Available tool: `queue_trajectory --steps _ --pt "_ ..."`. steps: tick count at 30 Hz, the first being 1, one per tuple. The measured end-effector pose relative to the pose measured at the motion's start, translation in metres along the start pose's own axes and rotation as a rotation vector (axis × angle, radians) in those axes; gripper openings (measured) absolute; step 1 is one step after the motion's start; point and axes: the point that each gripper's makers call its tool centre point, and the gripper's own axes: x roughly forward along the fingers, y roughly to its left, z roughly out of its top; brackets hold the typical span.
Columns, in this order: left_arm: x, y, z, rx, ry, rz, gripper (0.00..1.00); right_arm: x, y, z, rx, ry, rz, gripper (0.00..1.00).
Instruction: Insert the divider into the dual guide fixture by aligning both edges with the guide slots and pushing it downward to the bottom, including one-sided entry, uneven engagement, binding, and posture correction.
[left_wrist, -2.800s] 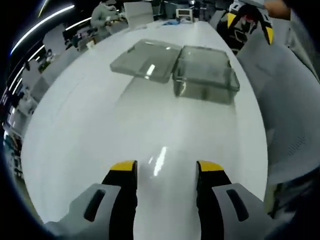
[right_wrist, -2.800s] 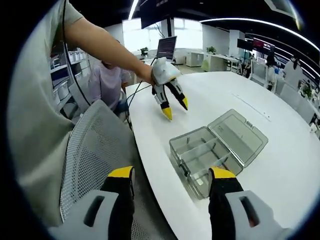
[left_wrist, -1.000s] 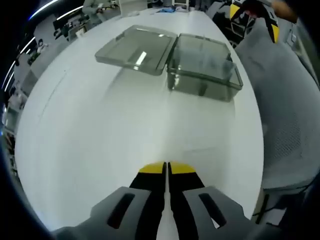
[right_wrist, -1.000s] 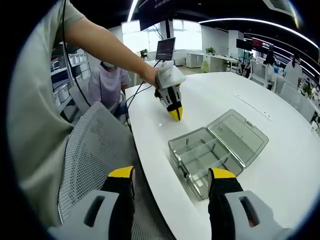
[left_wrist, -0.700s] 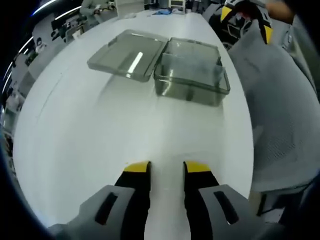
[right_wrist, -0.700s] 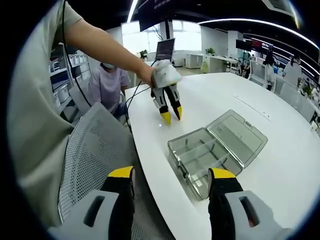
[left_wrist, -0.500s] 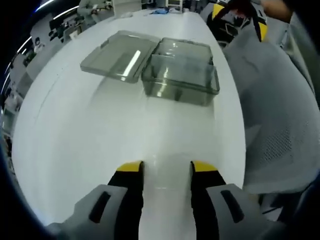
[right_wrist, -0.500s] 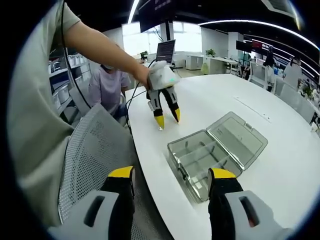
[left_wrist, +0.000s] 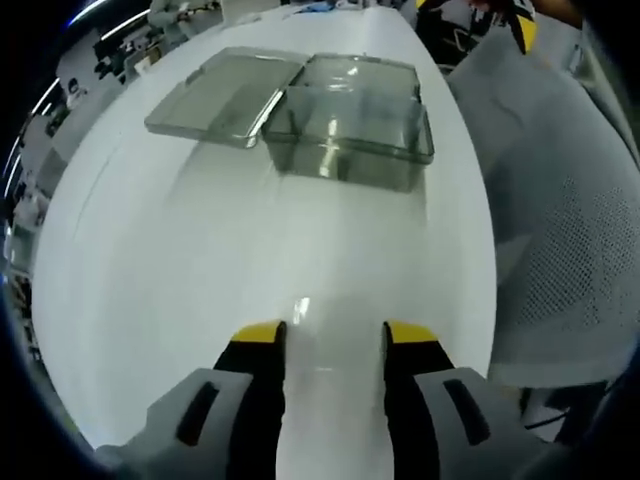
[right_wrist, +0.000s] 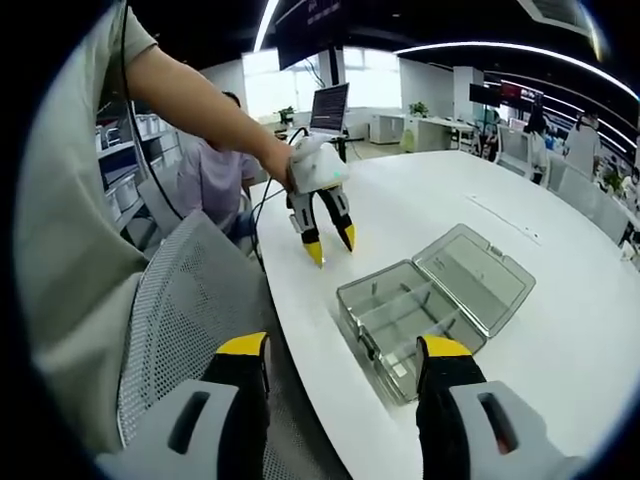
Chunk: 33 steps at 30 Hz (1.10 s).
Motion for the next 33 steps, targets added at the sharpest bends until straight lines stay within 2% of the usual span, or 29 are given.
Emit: queue_trajectory --steps 1,21,33 --pt "-0.0001 0.0001 -0.0001 0.002 0.001 -0.004 0.3 -0.0001 -0.0002 0.0 0.0 -0.001 -0.001 0.55" --pt "-0.0003 0.0041 0.0006 0.004 0.054 -0.002 0.28 -0.0004 0.0017 -0.0006 0.021 -0.032 -0.009 0.55" --pt "-0.0044 0.0045 0.005 0.002 0.041 0.009 0.28 -0.0006 -0.0002 -0.0031 0.032 -0.036 -0.008 0.55"
